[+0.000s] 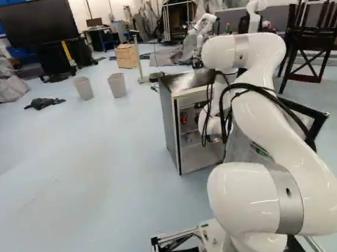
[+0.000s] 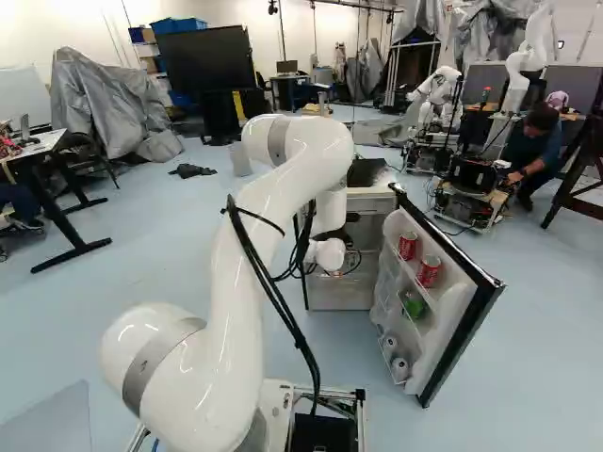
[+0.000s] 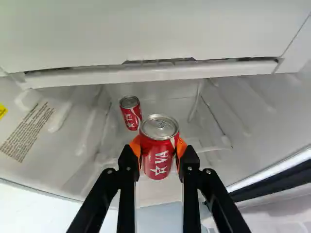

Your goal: Grab a drink from the fridge

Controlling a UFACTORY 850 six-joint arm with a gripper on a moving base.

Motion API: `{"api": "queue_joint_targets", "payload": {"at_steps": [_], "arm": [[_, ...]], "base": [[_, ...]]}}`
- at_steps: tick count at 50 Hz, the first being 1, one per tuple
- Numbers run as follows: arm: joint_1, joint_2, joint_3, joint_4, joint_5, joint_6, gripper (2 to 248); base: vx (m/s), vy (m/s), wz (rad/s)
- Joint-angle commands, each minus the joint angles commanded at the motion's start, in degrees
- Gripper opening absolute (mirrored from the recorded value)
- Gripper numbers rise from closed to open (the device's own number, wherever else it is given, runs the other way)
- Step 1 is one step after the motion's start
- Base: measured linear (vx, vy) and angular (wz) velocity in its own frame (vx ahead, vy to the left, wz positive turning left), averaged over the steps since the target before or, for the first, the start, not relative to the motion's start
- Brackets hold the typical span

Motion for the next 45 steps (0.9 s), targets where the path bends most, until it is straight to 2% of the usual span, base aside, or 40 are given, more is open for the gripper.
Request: {"api": "queue_joint_targets", "payload": {"at_steps": [23, 45], "arm": [[-0.19, 7.99, 9.13, 0.0, 0.0, 0.0, 92], [-0.18, 13.84, 14.31, 0.0, 0.0, 0.0, 92]], "base": [[0.0, 0.0, 0.0], [0.0, 0.0, 0.0]]}}
